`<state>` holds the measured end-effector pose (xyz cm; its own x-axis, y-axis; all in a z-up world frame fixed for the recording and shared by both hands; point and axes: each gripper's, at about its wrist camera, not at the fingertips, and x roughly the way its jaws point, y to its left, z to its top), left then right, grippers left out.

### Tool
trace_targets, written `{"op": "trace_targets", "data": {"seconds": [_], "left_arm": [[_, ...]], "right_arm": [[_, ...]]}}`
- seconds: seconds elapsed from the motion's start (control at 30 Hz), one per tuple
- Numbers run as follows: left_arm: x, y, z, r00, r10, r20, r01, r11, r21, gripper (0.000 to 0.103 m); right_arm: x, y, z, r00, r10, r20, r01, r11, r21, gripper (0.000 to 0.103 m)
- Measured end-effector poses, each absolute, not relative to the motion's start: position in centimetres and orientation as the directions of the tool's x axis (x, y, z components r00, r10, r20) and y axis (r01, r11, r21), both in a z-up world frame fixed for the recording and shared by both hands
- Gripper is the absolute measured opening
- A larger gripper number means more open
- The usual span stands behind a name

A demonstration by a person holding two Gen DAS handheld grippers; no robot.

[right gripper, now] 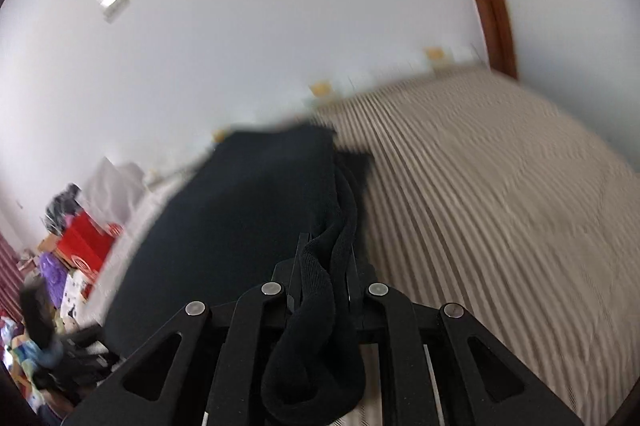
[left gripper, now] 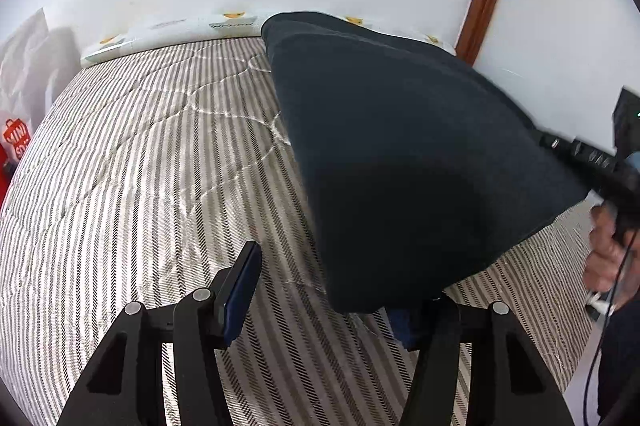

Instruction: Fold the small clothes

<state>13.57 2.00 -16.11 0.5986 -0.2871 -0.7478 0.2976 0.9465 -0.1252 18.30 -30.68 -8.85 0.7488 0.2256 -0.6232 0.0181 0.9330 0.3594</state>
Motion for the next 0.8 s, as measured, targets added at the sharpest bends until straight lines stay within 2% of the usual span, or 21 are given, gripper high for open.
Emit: {"op": "trace_targets", "data": {"seconds": [0.1, 0.2, 0.33, 0.43, 0.5, 0.63, 0.8], "left_arm": [[13.3, 2.1, -15.9, 0.606, -0.277, -0.746, 0.293, 0.949, -0.114, 0.054], [12.7, 2.8, -15.5, 0.600, -0.274, -0.752, 0.291, 0.950, -0.114, 0.054], [10.7, 4.0, -14.5, 0.614, -0.283, -0.736, 0.295, 0.948, -0.119, 0.054], [9.8, 4.6, -14.3, 0.631, -0.279, -0.724, 0.294, 0.949, -0.110, 0.054], [9.5, 4.7, -14.4, 0.631, -0.277, -0.724, 0.295, 0.950, -0.107, 0.054], [9.1, 4.6, -14.5, 0.633, -0.282, -0.721, 0.292, 0.949, -0.115, 0.054], [9.9, 4.4, -14.9, 0.636, -0.288, -0.716, 0.264, 0.953, -0.148, 0.054]], "right_arm": [[17.9, -30.7, -9.8, 0.729, 0.235, -0.643, 0.042, 0.922, 0.384, 0.014], [17.4, -30.5, -9.2, 0.732, 0.211, -0.648, 0.037, 0.937, 0.347, 0.022], [16.0, -31.3, -7.9, 0.732, 0.186, -0.655, 0.032, 0.951, 0.306, 0.023], [14.1, -31.6, -6.8, 0.725, 0.185, -0.664, -0.011, 0.966, 0.257, 0.033], [12.8, -31.7, -6.5, 0.717, 0.191, -0.670, -0.033, 0.970, 0.241, 0.044], [10.2, -31.7, -6.8, 0.684, 0.208, -0.699, -0.065, 0.972, 0.227, 0.048], [10.9, -30.7, -8.8, 0.627, 0.259, -0.735, -0.102, 0.962, 0.252, 0.049]]}}
